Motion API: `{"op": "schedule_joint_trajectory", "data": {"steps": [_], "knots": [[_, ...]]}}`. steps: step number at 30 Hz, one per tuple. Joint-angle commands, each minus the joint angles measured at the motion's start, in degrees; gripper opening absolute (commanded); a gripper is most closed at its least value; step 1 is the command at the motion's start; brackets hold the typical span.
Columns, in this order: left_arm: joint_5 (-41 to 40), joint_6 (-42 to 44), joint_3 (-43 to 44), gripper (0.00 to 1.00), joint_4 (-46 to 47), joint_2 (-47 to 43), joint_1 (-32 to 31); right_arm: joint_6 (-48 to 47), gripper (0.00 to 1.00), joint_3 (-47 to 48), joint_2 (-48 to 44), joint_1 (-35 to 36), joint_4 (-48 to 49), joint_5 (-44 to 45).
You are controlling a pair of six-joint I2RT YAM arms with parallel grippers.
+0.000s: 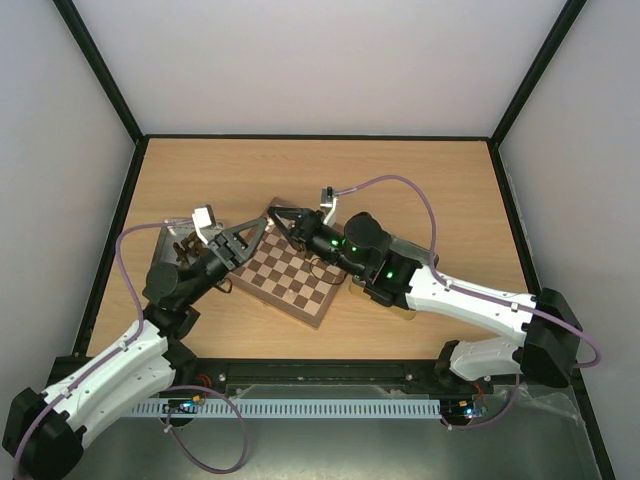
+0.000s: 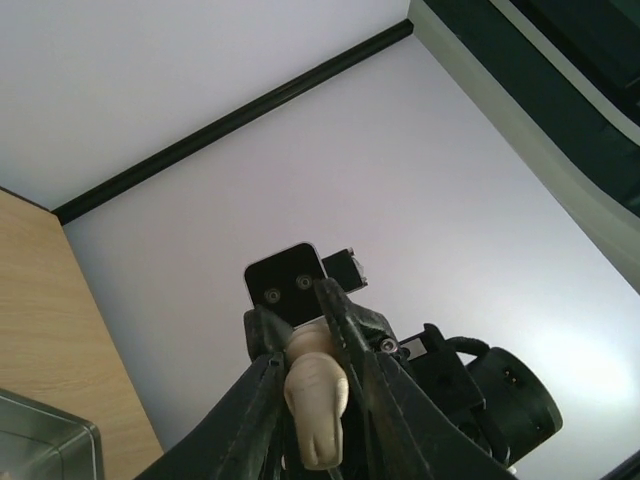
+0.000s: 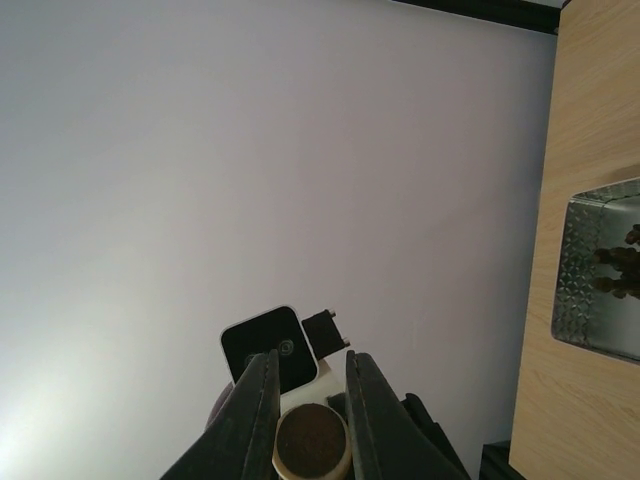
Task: Set up the chess pieces on the board
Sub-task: Place the chess piece on the chessboard.
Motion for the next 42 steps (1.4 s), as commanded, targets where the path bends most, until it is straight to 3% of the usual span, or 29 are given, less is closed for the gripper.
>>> {"op": "schedule_joint_trajectory", "data": {"steps": [1,4,7,10,13,15,20,25,36,42], "knots": [[-1.6,1.5,0.5,0.20,1.5,0.1,0.1,-1.8,0.06,-1.0,-0.8,-1.2,2.3,-2.1],[-1.4,1.8,0.7,0.06,1.7,0.8,0.0,-2.4,0.06,-1.2,-0.8,-1.3,2.4,-2.8],[-1.0,2.0,0.9,0.03,0.9,1.4,0.1,-3.1,0.11,-1.7,-1.0,-1.5,2.4,-2.5],[-0.9,3.5,1.4,0.03,-2.3,1.3,0.0,-5.4,0.38,-1.3,-1.6,-1.8,-0.6,-0.9],[-1.4,7.7,3.4,0.03,-12.8,0.3,0.1,-9.0,0.48,-1.9,-3.2,-2.3,-4.5,2.8],[-2.2,12.3,6.2,0.03,-27.3,-0.3,0.4,-11.1,0.54,-2.8,-4.5,-2.9,-7.2,6.1],[-6.8,28.9,19.0,0.03,-63.3,3.5,1.4,-18.6,0.56,-5.1,-8.1,-3.9,-18.7,16.3],[-10.1,39.8,29.8,0.03,-86.2,15.9,2.7,-22.4,0.56,-10.5,-12.5,-4.4,-25.2,24.2],[-21.8,45.9,42.2,0.02,-102.5,37.6,2.7,-26.2,0.56,-15.5,-15.3,-4.5,-26.8,26.9],[-20.2,49.6,43.6,0.03,-104.1,45.2,2.6,-26.8,0.56,-17.2,-15.0,-4.4,-25.9,28.2]]}}
